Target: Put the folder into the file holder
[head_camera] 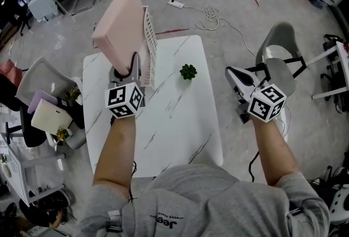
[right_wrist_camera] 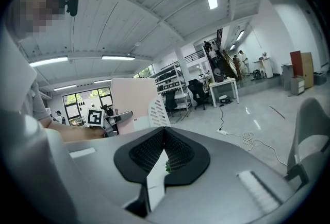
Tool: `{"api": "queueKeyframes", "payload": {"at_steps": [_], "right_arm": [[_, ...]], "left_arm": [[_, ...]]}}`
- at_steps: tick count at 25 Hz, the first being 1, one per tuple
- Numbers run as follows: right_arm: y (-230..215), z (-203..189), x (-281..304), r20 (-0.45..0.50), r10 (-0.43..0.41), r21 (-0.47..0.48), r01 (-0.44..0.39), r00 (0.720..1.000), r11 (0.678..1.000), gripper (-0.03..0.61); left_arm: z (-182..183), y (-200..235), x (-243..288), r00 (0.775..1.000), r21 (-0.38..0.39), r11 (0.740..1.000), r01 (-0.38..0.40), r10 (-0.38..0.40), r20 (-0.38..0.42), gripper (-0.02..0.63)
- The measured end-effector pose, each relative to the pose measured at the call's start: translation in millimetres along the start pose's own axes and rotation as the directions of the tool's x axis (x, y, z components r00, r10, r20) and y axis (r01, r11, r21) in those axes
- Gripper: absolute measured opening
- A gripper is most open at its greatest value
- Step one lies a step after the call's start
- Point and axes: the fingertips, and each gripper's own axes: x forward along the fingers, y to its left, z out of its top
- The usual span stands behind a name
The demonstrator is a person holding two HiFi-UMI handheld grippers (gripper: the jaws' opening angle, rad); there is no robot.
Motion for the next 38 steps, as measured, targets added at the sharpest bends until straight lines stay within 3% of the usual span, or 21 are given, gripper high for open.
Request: {"api": "queueKeyframes", "payload": {"at_steps": [12, 19, 23, 25, 30, 38], "right_arm": [[2, -4, -3, -0.014, -0.002, 0.0, 0.002, 1.0, 1.0, 0.005], [-3, -10, -8, -0.026, -0.014, 0.004, 0.014, 1.0, 1.0, 0.004], [-5, -12, -11, -0.025, -0.023, 0.011, 0.023, 0.999, 1.0, 0.004], [-4, -11, -10, -0.021, -0.02, 0.011, 0.02, 1.0, 1.0, 0.004], [-4, -8, -11, -0.012, -0.015, 0.014, 0.015, 1.0, 1.0, 0.003], [3, -2, -10, -0.001, 0.002, 0.02, -0.002, 1.0, 1.0, 0.004]], "left_arm": [[17, -6, 12, 0.991, 0.082, 0.996, -0.022, 0.011, 0.134, 0.178], [-1, 5, 23, 0.99, 0.059, 0.997, -0.041, 0.032, 0.136, 0.186], [0, 3, 25, 0.99, 0.047, 0.999, -0.008, 0.001, 0.138, 0.197], [-1, 2, 26, 0.993, 0.048, 0.999, 0.021, -0.027, 0.118, 0.214], [-1, -7, 25, 0.996, 0.094, 0.992, 0.088, -0.087, -0.02, 0.28], [52, -10, 31, 0.987, 0.158, 0.98, 0.123, -0.105, -0.121, 0.308]]}}
